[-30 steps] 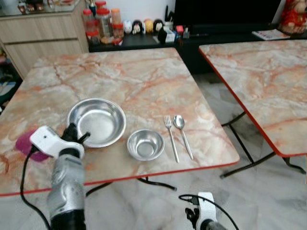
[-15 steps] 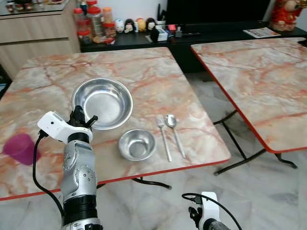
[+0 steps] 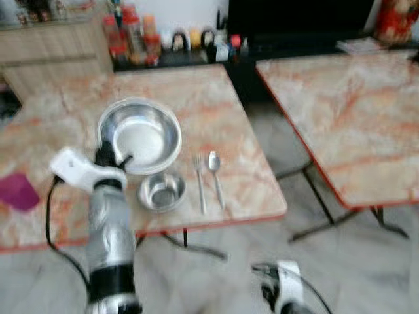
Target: Setting the table
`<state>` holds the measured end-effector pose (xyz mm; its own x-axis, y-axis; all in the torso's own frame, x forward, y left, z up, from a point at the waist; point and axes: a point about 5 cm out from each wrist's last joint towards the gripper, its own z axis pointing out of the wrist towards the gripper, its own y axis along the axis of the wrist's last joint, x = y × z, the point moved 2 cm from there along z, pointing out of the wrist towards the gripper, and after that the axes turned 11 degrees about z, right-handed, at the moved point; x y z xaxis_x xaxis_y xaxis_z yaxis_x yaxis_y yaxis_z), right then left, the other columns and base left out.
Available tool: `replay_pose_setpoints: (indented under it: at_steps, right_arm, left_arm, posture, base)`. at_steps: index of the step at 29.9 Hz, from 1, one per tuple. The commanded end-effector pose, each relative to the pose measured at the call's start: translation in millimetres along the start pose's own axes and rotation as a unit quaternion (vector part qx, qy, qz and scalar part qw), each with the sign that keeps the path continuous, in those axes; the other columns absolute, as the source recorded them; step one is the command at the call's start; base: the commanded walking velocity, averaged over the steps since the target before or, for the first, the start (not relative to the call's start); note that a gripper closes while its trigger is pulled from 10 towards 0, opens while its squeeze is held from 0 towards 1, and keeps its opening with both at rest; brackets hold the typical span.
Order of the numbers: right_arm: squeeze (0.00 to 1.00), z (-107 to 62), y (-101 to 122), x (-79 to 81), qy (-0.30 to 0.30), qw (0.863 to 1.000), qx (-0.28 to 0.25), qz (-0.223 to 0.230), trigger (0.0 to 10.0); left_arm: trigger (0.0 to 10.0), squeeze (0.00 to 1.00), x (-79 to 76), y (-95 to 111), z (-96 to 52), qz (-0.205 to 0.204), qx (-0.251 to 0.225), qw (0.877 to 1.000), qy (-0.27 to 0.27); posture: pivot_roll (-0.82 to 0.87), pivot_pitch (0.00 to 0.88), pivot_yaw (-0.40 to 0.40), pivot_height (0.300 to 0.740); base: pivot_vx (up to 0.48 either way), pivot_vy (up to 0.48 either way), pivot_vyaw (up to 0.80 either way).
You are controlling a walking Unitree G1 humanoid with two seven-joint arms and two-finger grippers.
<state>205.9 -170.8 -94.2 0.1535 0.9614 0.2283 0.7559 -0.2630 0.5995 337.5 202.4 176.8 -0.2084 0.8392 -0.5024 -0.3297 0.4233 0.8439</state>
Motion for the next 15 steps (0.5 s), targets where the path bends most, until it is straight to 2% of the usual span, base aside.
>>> replay_pose_setpoints:
  at_steps: [1,15]
  right_arm:
    - [0.00,1.6,-0.9,9.2,0.009,1.000,-0.001,0.004,10.0]
    - [0.00,1.4,-3.4,10.4,0.015,1.000,0.005,0.006,10.0]
  left_arm:
    - [10.0,0.00,6.9,6.8,1.0,0.000,-0.013,1.000,0.013]
    - [10.0,0.00,8.8,10.9,0.8,0.001,-0.019,1.000,0.012]
  posture:
    - [-0.04,0.000,0.011,0.740]
    - [-0.04,0.000,0.011,0.740]
  base:
    - [0.000,-0.364,0.65]
    - [0.000,-0.363,0.00]
